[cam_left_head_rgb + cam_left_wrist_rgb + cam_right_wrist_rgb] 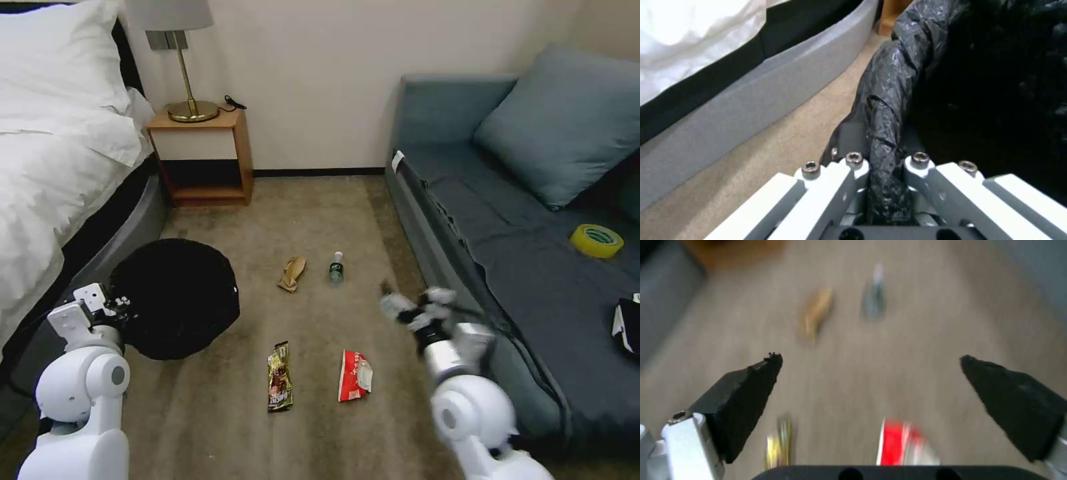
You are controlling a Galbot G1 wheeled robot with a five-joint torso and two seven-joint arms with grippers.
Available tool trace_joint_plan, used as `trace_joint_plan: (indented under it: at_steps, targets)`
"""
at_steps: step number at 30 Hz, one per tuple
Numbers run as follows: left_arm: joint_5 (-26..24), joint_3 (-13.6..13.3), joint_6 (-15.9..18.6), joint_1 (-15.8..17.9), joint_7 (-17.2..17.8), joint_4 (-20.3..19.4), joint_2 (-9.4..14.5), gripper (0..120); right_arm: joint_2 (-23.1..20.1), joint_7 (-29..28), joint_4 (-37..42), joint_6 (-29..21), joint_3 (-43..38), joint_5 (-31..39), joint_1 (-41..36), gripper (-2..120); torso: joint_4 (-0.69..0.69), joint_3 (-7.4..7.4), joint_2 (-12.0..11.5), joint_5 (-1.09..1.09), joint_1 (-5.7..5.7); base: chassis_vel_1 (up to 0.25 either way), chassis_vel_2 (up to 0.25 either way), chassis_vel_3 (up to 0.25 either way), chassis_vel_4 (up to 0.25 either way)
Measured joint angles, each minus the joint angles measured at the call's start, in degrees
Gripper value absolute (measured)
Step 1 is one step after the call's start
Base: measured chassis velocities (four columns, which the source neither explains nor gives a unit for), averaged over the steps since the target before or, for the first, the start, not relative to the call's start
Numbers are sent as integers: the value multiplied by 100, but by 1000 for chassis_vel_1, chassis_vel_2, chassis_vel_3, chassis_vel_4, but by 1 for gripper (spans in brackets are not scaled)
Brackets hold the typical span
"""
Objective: Pick up the trash bin, then pick up the garbage on the floor and place it into the trash bin.
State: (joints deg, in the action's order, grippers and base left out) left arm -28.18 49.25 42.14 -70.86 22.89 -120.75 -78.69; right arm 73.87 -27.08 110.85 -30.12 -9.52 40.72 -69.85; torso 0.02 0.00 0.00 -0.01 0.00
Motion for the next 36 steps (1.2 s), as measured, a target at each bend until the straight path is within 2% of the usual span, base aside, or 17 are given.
trace_joint_plan:
  at_steps: [1, 2, 5, 6, 10, 13, 23, 29, 36]
  targets:
    - [3, 10, 0, -1, -3, -22, -6, 4, -22, -184, -232, -110, 214, 288, 182, 100, -2, 0, 0, 1, 0, 0, 0, 0, 0]
    - [3, 10, 0, -1, -3, -22, -6, 4, -22, -184, -232, -110, 214, 288, 182, 100, -2, 0, 0, 1, 0, 0, 0, 0, 0]
    - [10, 24, 0, 30, -10, -52, -44, 4, -77, -630, -1045, -460, 799, 937, 898, 100, -1, 0, 0, 0, 0, 0, 0, 0, 0]
    - [10, 24, 0, 30, -10, -52, -44, 4, -77, -630, -1045, -460, 799, 937, 898, 100, -1, 0, 0, 0, 0, 0, 0, 0, 0]
    - [81, 31, 0, 16, -23, -52, -136, 4, -274, -723, -1992, -678, 1408, 1118, 1490, 100, -1, 0, 0, 0, 0, 0, 0, 0, 0]
    - [122, 31, 0, 6, -43, -39, -167, 4, -344, -723, -2276, -716, 1618, 1126, 1612, 100, -1, 0, 0, 1, 0, 0, 0, 0, 0]
    - [161, 56, 0, 12, -60, 41, -101, 4, -376, -510, -2890, -664, 1856, 760, 1649, 100, -2, 0, 0, 0, 0, 0, 0, 0, 0]
    - [161, 57, 0, -5, -63, 37, -62, 4, -241, -355, -3230, -503, 1950, 445, 1688, 100, -2, 0, 0, 0, 0, 0, 0, 0, 0]
    - [157, 49, 0, -39, -63, -13, -38, 4, -173, -198, -3586, -274, 1958, 15, 1763, 87, -2, 0, 0, 1, 0, 0, 0, 0, 0]
